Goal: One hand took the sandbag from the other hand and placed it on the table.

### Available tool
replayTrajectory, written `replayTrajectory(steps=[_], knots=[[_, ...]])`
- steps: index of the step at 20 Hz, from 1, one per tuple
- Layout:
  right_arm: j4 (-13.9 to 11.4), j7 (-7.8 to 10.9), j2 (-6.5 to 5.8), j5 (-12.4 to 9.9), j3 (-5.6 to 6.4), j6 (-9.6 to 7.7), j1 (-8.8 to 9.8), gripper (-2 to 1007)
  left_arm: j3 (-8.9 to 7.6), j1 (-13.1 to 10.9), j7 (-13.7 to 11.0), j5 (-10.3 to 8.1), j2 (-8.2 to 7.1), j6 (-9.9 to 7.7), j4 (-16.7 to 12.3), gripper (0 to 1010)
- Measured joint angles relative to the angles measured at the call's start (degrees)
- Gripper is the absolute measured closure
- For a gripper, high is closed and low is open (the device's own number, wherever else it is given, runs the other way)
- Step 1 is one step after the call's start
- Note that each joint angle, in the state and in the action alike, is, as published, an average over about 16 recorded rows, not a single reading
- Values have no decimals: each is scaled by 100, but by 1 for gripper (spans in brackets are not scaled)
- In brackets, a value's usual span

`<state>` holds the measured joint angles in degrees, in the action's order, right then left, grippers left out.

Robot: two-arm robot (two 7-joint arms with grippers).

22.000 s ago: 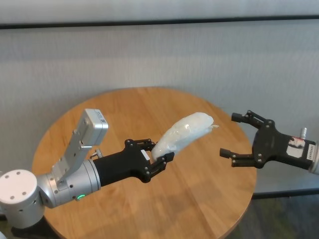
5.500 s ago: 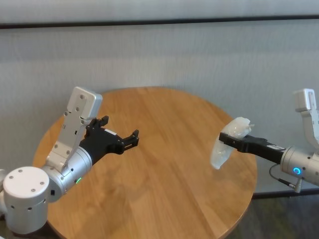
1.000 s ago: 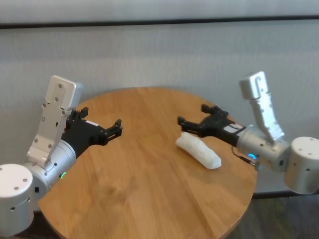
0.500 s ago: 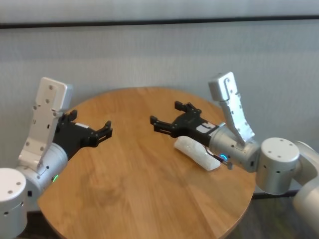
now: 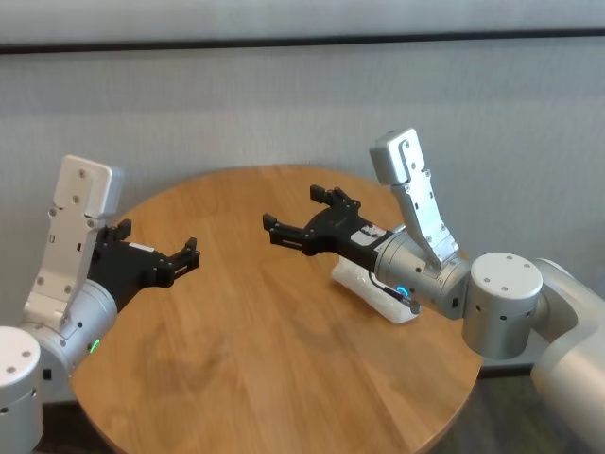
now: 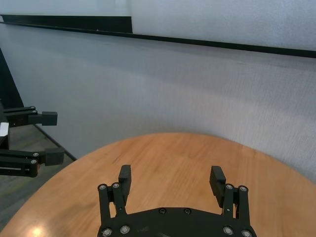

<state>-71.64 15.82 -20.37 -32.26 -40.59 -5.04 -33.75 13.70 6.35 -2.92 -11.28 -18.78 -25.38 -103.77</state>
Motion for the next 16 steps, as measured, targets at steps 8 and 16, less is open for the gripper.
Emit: replayTrajectory(steps=[8, 16], knots=[[103, 95, 133, 93, 33, -79, -74, 4, -59, 15, -75, 89, 74, -6, 46, 10], [158, 167, 182, 141, 63, -140, -123, 4, -131, 8, -127, 122, 144, -8, 60, 10]])
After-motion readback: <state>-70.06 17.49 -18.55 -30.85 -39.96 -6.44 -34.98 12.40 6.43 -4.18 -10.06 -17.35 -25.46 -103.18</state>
